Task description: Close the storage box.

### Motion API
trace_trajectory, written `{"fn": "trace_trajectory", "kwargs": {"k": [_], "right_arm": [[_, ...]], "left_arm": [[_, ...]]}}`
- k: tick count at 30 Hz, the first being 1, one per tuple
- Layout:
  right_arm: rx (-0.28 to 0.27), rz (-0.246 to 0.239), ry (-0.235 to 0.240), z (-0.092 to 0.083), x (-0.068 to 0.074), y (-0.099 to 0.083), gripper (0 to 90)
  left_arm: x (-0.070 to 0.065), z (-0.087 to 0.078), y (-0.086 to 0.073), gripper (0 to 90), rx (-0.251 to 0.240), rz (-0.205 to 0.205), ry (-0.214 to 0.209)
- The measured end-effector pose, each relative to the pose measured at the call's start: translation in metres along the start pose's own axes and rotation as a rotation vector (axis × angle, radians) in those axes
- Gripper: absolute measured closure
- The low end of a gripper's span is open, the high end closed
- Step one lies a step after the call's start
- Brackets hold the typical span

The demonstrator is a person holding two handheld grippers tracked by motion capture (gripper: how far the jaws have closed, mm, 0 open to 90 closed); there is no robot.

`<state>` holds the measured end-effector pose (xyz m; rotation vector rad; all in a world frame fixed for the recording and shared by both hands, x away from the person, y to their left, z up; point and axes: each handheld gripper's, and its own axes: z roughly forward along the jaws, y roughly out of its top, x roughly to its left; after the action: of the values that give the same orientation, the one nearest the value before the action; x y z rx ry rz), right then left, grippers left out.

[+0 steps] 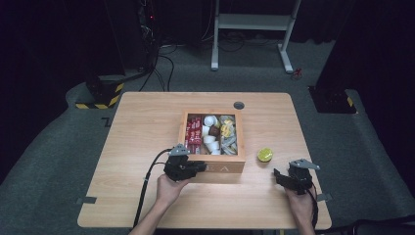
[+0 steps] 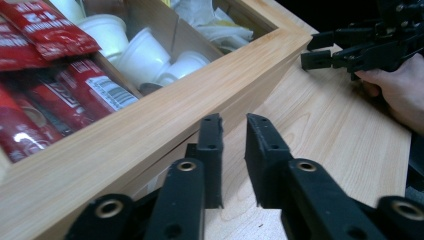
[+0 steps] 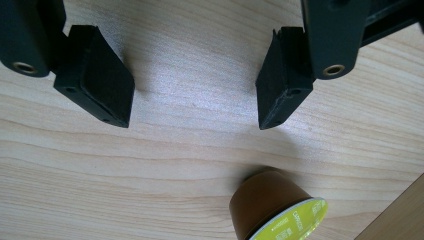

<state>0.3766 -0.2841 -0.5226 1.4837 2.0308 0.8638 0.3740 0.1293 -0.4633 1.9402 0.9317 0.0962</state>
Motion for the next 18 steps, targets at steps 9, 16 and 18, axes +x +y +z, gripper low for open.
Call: {"fn": "trace_trajectory", "kwargs": {"k": [9,16,18], "right_arm": [[0.003,0.006,-0.001,0.000,0.000,0.000,30.6],[0.003,0.003,-0.001,0.000,0.000,0.000,30.6],[0.003,0.003,0.000,0.000,0.000,0.000,30.6]], "left_arm": [[0.007,-0.021,0.002,62.1,-0.081,-0.019,0.048],[0.015,-0.032,0.004,59.1,-0.106,-0.041,0.085],[0.016,-0.034,0.005,58.6,-0.105,-0.040,0.092]]}}
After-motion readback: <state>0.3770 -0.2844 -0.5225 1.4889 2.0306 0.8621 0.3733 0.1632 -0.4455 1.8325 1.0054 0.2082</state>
